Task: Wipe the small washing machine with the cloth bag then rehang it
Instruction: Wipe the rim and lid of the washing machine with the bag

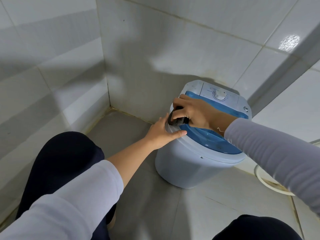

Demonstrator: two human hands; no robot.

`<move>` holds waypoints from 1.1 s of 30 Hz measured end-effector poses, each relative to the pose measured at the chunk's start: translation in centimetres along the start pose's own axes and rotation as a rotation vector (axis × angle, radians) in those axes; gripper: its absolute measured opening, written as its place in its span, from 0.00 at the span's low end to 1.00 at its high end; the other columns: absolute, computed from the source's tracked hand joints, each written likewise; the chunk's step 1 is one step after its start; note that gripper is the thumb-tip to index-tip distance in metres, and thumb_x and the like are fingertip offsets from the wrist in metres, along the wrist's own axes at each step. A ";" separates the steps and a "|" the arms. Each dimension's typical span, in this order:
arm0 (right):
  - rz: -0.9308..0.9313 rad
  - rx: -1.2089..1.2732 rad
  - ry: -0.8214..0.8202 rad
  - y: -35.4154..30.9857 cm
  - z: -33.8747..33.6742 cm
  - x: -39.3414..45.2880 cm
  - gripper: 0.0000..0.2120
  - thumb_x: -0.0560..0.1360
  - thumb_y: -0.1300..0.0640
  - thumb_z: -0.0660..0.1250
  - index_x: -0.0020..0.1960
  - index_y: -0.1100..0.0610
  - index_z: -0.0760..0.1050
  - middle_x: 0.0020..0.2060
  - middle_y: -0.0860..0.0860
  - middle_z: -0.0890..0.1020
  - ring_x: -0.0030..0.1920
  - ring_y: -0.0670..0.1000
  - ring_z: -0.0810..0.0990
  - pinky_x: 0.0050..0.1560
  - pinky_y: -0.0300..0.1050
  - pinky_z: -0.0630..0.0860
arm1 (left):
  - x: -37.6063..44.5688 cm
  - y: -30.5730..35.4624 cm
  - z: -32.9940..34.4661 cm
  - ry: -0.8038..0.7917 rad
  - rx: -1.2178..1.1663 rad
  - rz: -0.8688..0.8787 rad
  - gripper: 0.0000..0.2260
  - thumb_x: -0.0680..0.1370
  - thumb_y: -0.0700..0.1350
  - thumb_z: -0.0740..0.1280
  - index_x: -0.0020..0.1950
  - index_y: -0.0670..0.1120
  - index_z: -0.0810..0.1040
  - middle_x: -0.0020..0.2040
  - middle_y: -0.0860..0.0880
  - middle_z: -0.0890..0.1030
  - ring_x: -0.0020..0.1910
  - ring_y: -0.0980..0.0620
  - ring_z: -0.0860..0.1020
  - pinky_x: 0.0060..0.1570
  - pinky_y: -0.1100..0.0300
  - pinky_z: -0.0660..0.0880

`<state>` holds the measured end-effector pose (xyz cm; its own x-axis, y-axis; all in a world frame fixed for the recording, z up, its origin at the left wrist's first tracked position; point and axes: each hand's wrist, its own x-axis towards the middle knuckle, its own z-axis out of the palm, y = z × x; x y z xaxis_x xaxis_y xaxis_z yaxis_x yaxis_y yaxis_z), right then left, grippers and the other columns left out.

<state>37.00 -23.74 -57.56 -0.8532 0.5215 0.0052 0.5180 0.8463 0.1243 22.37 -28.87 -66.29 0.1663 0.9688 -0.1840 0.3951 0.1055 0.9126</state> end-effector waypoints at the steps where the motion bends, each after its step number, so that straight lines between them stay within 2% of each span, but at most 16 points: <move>1: 0.008 -0.010 0.008 0.1 0.2 0.3 0.20 0.61 0.70 0.71 0.49 0.53 0.82 0.45 0.56 0.77 0.46 0.59 0.76 0.28 0.47 0.75 | -0.1 0.0 0.0 -0.003 -0.016 -0.001 0.32 0.68 0.61 0.73 0.68 0.56 0.67 0.66 0.52 0.73 0.69 0.51 0.69 0.63 0.59 0.67; 4: 0.025 -0.045 0.040 0.7 0.5 1.1 0.20 0.61 0.72 0.69 0.48 0.54 0.83 0.43 0.57 0.77 0.44 0.60 0.76 0.28 0.42 0.68 | -0.3 0.1 0.0 -0.002 -0.039 -0.012 0.34 0.69 0.60 0.73 0.71 0.54 0.64 0.69 0.53 0.71 0.70 0.51 0.67 0.63 0.61 0.65; 6: 0.038 -0.082 0.055 1.3 0.5 1.6 0.20 0.60 0.73 0.69 0.46 0.54 0.83 0.40 0.57 0.77 0.42 0.61 0.76 0.30 0.40 0.63 | -0.5 0.2 0.0 -0.008 -0.043 -0.017 0.37 0.67 0.62 0.73 0.72 0.56 0.63 0.71 0.53 0.70 0.72 0.50 0.66 0.68 0.57 0.66; 10: 0.096 -0.181 0.023 2.6 0.5 3.0 0.18 0.58 0.74 0.72 0.43 0.56 0.83 0.38 0.57 0.77 0.40 0.61 0.76 0.29 0.39 0.63 | -0.8 0.5 -0.2 -0.028 -0.028 -0.047 0.49 0.59 0.70 0.70 0.76 0.58 0.54 0.76 0.52 0.62 0.76 0.49 0.59 0.72 0.46 0.62; 14: 0.147 -0.206 0.004 3.7 0.8 3.8 0.18 0.60 0.75 0.70 0.43 0.57 0.83 0.39 0.57 0.77 0.40 0.60 0.75 0.29 0.40 0.63 | -0.8 0.4 -0.1 -0.025 -0.013 -0.073 0.52 0.56 0.74 0.68 0.76 0.59 0.53 0.77 0.53 0.61 0.76 0.47 0.58 0.72 0.43 0.60; 18: 0.314 -0.110 0.010 4.9 0.3 4.1 0.16 0.69 0.71 0.64 0.54 0.58 0.80 0.50 0.59 0.75 0.52 0.61 0.72 0.37 0.49 0.71 | -0.7 0.3 -0.3 -0.006 -0.043 -0.069 0.48 0.58 0.70 0.71 0.74 0.60 0.57 0.74 0.54 0.65 0.75 0.48 0.61 0.72 0.44 0.62; 20: 0.444 -0.034 0.052 5.9 -0.4 3.6 0.17 0.71 0.70 0.63 0.57 0.58 0.78 0.53 0.59 0.75 0.54 0.61 0.71 0.43 0.52 0.73 | -0.3 0.1 -0.7 -0.011 -0.081 -0.076 0.44 0.62 0.64 0.75 0.74 0.57 0.60 0.72 0.56 0.68 0.73 0.51 0.64 0.70 0.54 0.64; 21: 0.498 -0.011 0.094 6.5 -0.9 3.4 0.19 0.71 0.70 0.62 0.59 0.58 0.78 0.53 0.59 0.75 0.55 0.62 0.72 0.45 0.51 0.73 | 0.0 0.0 -1.0 -0.018 -0.086 -0.076 0.42 0.64 0.62 0.75 0.74 0.56 0.61 0.72 0.56 0.69 0.72 0.52 0.66 0.66 0.59 0.65; 23: 0.538 0.001 0.126 7.5 -1.8 3.0 0.23 0.70 0.72 0.61 0.61 0.57 0.76 0.54 0.60 0.75 0.55 0.62 0.72 0.48 0.52 0.73 | 0.7 0.0 -2.0 -0.022 -0.072 -0.070 0.37 0.68 0.63 0.72 0.73 0.54 0.64 0.72 0.56 0.69 0.71 0.53 0.66 0.60 0.61 0.64; 25: 0.500 0.021 0.081 7.8 -2.5 2.9 0.25 0.69 0.73 0.59 0.61 0.55 0.76 0.53 0.59 0.75 0.55 0.62 0.72 0.50 0.52 0.72 | 1.7 0.3 -2.9 -0.005 -0.074 -0.068 0.34 0.72 0.64 0.67 0.73 0.52 0.65 0.73 0.55 0.68 0.72 0.52 0.66 0.61 0.61 0.64; 29: 0.348 0.082 -0.016 6.3 -2.3 3.5 0.23 0.68 0.73 0.62 0.56 0.54 0.81 0.50 0.58 0.76 0.53 0.59 0.72 0.50 0.49 0.72 | 4.0 1.6 -3.7 0.031 -0.096 -0.049 0.27 0.77 0.58 0.64 0.73 0.49 0.65 0.73 0.53 0.67 0.72 0.52 0.66 0.65 0.60 0.63; 33: 0.274 0.118 -0.056 5.7 -0.8 3.3 0.19 0.68 0.73 0.66 0.50 0.54 0.84 0.47 0.55 0.77 0.48 0.53 0.70 0.47 0.50 0.73 | 6.0 2.7 -3.5 0.007 -0.071 -0.028 0.25 0.77 0.52 0.67 0.72 0.48 0.67 0.72 0.52 0.70 0.71 0.52 0.68 0.58 0.64 0.62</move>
<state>37.10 -17.31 -56.03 -0.6774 0.7349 -0.0326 0.7351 0.6779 0.0097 21.30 -21.98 -63.69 0.1492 0.9667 -0.2077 0.3347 0.1483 0.9306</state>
